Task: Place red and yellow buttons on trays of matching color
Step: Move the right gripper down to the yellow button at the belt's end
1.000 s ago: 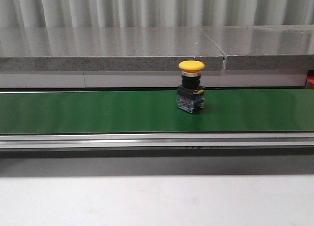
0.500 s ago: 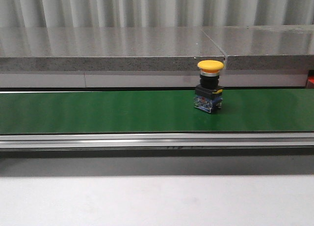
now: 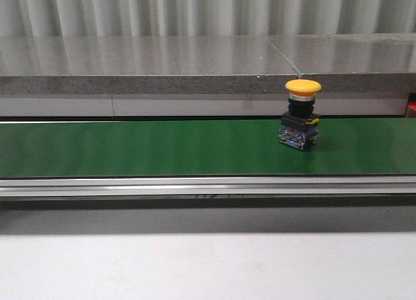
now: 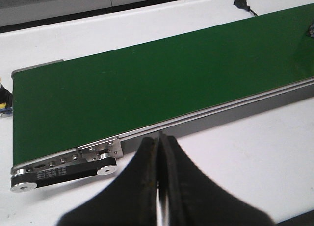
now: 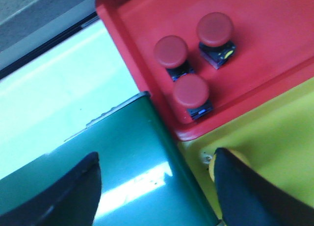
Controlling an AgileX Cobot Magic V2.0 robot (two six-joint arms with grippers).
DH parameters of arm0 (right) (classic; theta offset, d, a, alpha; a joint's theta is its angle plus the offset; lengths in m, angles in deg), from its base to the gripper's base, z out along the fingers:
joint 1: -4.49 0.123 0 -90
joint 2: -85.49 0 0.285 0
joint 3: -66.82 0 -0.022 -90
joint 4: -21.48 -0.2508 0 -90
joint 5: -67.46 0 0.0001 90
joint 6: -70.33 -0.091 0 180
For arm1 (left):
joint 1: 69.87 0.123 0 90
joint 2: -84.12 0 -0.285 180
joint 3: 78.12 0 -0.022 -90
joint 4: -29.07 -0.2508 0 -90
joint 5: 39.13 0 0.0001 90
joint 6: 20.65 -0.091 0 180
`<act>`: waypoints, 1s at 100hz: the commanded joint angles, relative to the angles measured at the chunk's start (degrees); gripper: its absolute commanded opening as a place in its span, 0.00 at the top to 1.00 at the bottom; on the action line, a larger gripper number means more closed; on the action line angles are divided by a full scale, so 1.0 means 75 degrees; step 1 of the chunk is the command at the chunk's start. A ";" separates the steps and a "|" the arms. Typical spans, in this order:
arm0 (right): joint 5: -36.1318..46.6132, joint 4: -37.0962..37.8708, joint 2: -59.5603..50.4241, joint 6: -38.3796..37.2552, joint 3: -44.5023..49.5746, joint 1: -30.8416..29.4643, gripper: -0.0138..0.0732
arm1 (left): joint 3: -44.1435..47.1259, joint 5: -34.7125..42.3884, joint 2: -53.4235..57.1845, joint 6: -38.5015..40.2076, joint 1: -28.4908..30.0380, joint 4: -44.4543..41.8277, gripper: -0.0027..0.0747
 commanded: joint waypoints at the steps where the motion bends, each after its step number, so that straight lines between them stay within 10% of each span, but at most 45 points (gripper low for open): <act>1: 0.0173 0.0014 -0.0517 0.0176 -0.0085 0.0240 0.27 | -0.0190 0.0594 -0.0031 0.0030 -0.0046 0.0165 0.99; 100: -0.1688 -0.0001 -0.0145 0.2175 -0.0065 0.3556 0.27 | -0.0190 0.0594 -0.0031 0.0030 -0.0046 0.0165 0.99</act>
